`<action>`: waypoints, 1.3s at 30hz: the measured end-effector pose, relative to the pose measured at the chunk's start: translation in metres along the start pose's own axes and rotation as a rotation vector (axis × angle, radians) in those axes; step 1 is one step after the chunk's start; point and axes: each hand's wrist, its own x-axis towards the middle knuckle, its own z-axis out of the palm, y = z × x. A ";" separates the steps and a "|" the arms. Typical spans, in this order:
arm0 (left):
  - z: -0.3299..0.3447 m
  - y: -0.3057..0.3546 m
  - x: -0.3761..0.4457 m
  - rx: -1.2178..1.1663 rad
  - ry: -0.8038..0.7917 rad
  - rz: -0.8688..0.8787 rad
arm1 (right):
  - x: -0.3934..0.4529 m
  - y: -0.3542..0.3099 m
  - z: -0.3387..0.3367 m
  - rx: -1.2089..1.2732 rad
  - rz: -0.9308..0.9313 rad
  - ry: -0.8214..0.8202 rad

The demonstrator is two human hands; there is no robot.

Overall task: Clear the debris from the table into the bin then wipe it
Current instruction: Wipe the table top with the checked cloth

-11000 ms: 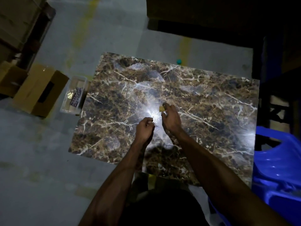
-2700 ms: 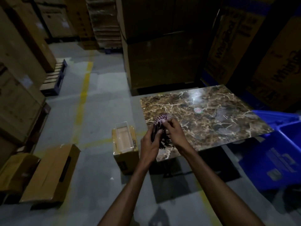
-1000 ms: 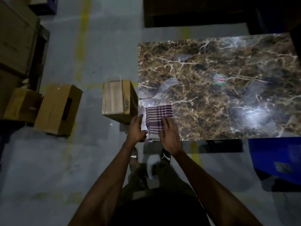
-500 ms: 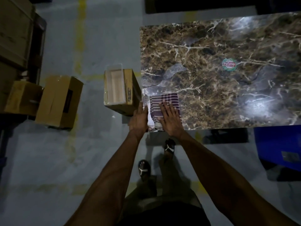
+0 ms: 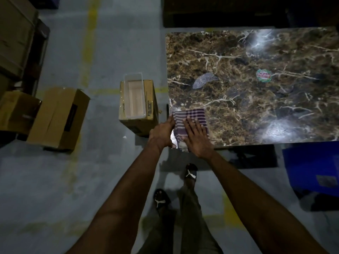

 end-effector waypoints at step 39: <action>0.004 0.009 0.014 0.198 -0.011 -0.080 | -0.017 -0.008 0.003 -0.057 0.106 0.062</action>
